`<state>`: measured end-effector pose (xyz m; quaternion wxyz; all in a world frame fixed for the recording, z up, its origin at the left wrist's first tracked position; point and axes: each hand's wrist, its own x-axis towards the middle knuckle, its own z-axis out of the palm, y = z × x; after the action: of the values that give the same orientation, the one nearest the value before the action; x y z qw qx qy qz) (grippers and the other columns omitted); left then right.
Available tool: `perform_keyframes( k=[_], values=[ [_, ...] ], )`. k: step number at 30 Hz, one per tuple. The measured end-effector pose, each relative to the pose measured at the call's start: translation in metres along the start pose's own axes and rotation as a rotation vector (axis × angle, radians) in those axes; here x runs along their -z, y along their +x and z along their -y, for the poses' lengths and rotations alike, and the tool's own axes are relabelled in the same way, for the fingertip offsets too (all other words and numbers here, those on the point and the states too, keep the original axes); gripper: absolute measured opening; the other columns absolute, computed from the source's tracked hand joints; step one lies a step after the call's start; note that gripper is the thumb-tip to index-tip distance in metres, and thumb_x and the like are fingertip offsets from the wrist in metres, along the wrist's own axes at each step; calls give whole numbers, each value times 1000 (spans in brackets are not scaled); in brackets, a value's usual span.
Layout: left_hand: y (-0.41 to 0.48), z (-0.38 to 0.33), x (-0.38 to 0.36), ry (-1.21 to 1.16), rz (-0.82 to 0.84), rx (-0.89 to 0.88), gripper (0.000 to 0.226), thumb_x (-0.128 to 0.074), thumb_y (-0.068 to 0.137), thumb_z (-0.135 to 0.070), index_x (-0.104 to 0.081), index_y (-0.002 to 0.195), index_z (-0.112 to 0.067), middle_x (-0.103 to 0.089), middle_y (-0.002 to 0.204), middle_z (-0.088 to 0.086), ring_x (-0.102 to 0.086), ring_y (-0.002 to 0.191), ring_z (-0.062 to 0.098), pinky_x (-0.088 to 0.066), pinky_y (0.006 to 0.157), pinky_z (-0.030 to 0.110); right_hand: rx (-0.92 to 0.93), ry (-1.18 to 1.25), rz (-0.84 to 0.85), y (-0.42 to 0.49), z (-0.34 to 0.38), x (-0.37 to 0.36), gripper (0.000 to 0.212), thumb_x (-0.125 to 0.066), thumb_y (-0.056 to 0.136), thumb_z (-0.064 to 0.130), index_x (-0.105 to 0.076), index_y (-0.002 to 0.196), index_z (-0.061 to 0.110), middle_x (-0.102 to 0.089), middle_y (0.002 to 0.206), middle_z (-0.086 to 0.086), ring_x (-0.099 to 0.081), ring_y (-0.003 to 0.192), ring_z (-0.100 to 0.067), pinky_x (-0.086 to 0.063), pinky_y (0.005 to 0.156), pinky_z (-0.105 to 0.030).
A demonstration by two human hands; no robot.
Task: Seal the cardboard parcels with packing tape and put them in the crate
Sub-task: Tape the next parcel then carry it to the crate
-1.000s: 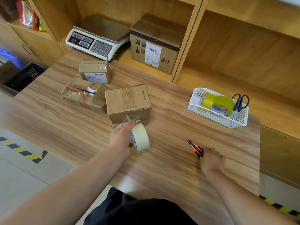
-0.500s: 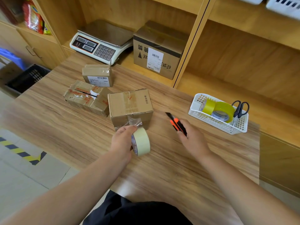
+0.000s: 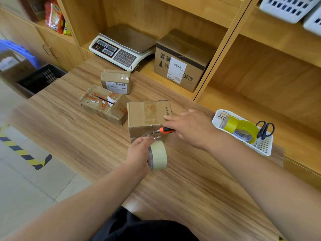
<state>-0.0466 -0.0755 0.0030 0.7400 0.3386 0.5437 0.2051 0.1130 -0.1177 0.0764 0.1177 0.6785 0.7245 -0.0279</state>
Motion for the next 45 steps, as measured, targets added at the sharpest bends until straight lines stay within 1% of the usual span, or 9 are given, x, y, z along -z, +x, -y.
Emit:
perform_keyframes(
  k=[3, 5, 7, 11, 21, 27, 31, 41, 45],
  values=[
    [2, 0, -1, 2, -12, 0, 18, -60, 90, -16, -53, 73, -14, -50, 59, 1, -47, 39, 11, -39, 42, 18, 9, -34, -3, 6, 2, 3, 37, -43, 98, 18, -47, 130, 37, -41, 147, 14, -53, 106, -19, -32, 81, -32],
    [5, -1, -1, -2, -16, -9, 17, -60, 90, -16, -53, 74, -14, -51, 67, 3, -49, 50, 15, -39, 44, 20, 16, -71, -20, 9, 4, 3, 30, -45, 96, 17, -52, 118, 37, -56, 129, 15, -48, 87, -16, -25, 72, -30],
    [8, -1, 0, 2, -17, -11, 15, -60, 89, -15, -55, 75, -14, -53, 73, 7, -51, 57, 19, -41, 47, 22, 22, -95, -4, 10, 8, 5, 26, -47, 95, 17, -55, 111, 36, -61, 118, 14, -48, 85, -17, -23, 71, -30],
    [14, 0, 2, 41, -30, -11, 15, -61, 89, -17, -57, 75, -14, -54, 74, 9, -52, 63, 23, -41, 54, 28, 19, -98, 38, 11, 18, 11, 30, -49, 93, 15, -54, 115, 33, -59, 123, 10, -56, 97, -19, -30, 75, -32],
    [19, 3, 2, 70, -57, -4, 14, -61, 89, -16, -57, 76, -14, -53, 72, 7, -49, 60, 19, -37, 51, 26, -9, -178, 89, 17, 28, 18, 23, -51, 89, 5, -53, 96, 27, -47, 78, 6, -43, 70, -20, -28, 65, -33],
    [18, 5, -1, 85, -71, -3, 19, -61, 89, -15, -54, 72, -14, -50, 63, 4, -45, 52, 18, -33, 45, 23, 10, -265, 124, 21, 33, 10, 35, -49, 89, 7, -51, 123, 15, -59, 108, -3, -60, 88, -23, -28, 66, -33],
    [17, 2, 2, 89, -67, 1, 17, -61, 89, -16, -55, 73, -14, -50, 63, 4, -44, 49, 17, -33, 39, 21, 4, -209, 167, 20, 22, 15, 50, -52, 88, 6, -42, 135, 19, -51, 133, -3, -59, 108, -23, -37, 84, -34],
    [18, 4, 15, 281, -32, 3, 21, -64, 87, -13, -55, 68, -14, -50, 64, 5, -46, 59, 19, -38, 52, 25, 0, -204, 199, 18, 11, 13, 60, -48, 90, -1, -34, 143, 24, -44, 143, 0, -57, 114, -25, -39, 99, -44],
    [11, 8, 22, 216, 57, 15, 22, -62, 89, -12, -55, 68, -15, -54, 63, 2, -50, 53, 14, -39, 53, 25, -22, -99, 175, 13, 8, 11, 50, -49, 95, 12, -38, 142, 28, -29, 155, 5, -50, 125, -18, -33, 102, -41]
  ],
)
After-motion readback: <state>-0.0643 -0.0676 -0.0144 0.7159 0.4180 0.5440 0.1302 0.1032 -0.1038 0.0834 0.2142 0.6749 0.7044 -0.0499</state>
